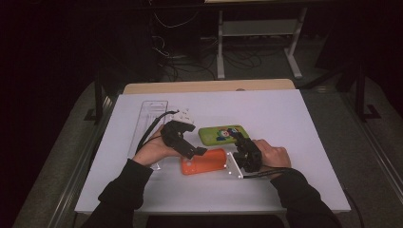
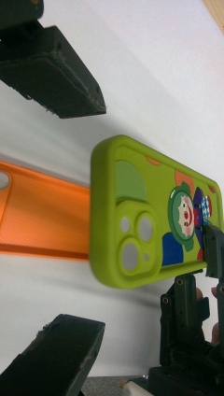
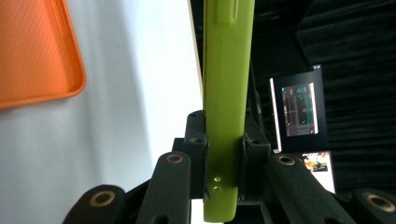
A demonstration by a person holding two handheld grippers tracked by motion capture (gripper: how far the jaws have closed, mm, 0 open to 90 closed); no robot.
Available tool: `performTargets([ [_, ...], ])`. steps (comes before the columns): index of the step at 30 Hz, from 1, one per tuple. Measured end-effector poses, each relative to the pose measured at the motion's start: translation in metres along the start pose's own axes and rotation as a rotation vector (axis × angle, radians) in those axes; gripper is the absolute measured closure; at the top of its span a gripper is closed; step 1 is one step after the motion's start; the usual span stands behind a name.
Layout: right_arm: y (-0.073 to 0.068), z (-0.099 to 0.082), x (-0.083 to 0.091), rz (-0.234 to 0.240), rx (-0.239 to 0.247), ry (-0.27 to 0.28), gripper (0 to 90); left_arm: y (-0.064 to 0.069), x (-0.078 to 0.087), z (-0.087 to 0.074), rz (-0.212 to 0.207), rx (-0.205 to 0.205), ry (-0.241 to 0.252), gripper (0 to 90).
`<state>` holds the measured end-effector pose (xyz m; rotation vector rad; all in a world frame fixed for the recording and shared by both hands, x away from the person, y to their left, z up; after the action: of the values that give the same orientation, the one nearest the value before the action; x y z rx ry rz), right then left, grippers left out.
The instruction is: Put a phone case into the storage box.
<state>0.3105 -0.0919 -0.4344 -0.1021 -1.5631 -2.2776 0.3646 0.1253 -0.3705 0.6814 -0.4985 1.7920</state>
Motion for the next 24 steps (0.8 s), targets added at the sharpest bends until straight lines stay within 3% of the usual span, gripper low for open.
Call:
performTargets([
  [6, 0.005, -0.001, -0.002, 0.03, -0.051, 0.0, 75.6, 0.0, -0.001, -0.001, 0.019, -0.002, 0.001, 0.0],
  [9, 0.007, -0.003, -0.003, 0.067, -0.121, -0.014, 75.6, -0.001, -0.001, -0.002, 0.033, 0.009, 0.002, 0.0],
  [10, 0.007, -0.003, -0.004, 0.075, -0.173, -0.012, 75.5, -0.002, -0.001, -0.003, 0.036, 0.009, 0.0, 0.0],
  [16, 0.017, -0.007, -0.005, 0.122, -0.276, -0.014, 75.6, -0.003, -0.002, -0.004, 0.047, 0.009, -0.015, 0.0],
  [20, 0.018, -0.006, -0.005, 0.173, -0.423, -0.035, 75.6, -0.003, -0.002, -0.004, 0.045, 0.0, -0.013, 0.0],
  [22, 0.019, -0.007, -0.005, 0.191, -0.453, -0.041, 75.5, -0.005, -0.002, -0.004, 0.051, -0.017, -0.018, 0.0],
  [24, 0.022, -0.009, -0.006, 0.213, -0.494, -0.041, 75.5, -0.005, -0.002, -0.004, 0.049, -0.006, -0.021, 0.0],
])
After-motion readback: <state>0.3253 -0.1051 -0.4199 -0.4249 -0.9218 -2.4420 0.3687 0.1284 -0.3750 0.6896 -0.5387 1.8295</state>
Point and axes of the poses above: each handheld gripper's, and its own axes: x roughly backward along the jaws, z roughly out of its top, y roughly to its right, the point moved 2 cm from there along -x, roughly forward along the jaws, and after that the axes turned 8 degrees about -x, right-handed, at the moved point
